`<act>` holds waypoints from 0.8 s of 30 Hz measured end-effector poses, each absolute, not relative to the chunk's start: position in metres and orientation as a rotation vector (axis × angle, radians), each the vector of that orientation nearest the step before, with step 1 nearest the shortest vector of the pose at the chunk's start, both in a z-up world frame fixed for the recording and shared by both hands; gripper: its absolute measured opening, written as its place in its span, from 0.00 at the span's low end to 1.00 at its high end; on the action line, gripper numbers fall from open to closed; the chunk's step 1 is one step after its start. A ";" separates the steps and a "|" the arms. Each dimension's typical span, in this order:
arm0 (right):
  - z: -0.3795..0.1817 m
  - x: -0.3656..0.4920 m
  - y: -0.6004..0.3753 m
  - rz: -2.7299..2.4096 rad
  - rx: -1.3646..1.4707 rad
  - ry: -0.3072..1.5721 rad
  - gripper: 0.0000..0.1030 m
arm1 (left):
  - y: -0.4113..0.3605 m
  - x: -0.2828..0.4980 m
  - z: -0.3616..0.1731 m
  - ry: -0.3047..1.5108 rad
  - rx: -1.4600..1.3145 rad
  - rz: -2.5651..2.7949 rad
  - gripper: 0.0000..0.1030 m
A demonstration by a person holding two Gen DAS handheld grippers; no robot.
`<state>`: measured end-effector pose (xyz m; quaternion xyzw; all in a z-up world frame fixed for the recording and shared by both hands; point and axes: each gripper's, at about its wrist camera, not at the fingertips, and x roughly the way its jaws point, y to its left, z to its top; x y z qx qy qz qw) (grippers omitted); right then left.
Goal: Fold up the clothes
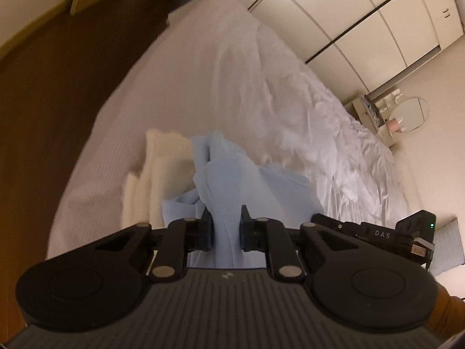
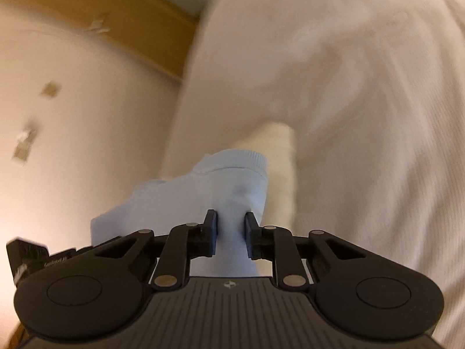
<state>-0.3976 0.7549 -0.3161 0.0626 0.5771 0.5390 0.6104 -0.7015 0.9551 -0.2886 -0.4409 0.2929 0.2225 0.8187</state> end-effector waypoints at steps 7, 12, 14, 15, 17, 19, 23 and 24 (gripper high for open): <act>-0.338 -0.401 0.759 1.188 0.080 1.304 0.22 | 0.964 -0.686 -0.308 0.707 -0.897 0.549 0.21; -0.328 -0.401 0.745 1.176 0.079 1.374 0.46 | 0.959 -0.708 -0.299 0.702 -0.994 0.606 0.35; -0.322 -0.409 0.725 1.187 0.080 1.390 0.51 | 0.946 -0.728 -0.292 0.699 -1.048 0.620 0.38; -0.321 -0.413 0.711 1.192 0.088 1.412 0.51 | 0.937 -0.738 -0.290 0.697 -1.081 0.620 0.41; -0.322 -0.423 0.681 1.190 0.107 1.475 0.51 | 0.917 -0.758 -0.289 0.688 -1.150 0.613 0.44; -0.329 -0.436 0.657 1.185 0.121 1.541 0.53 | 0.897 -0.777 -0.289 0.675 -1.215 0.607 0.46; -0.335 -0.454 0.628 1.168 0.198 1.613 0.50 | 0.869 -0.790 -0.288 0.640 -1.211 0.625 0.28; -0.336 -0.457 0.627 1.171 0.209 1.624 0.47 | 0.866 -0.791 -0.285 0.635 -1.184 0.635 0.16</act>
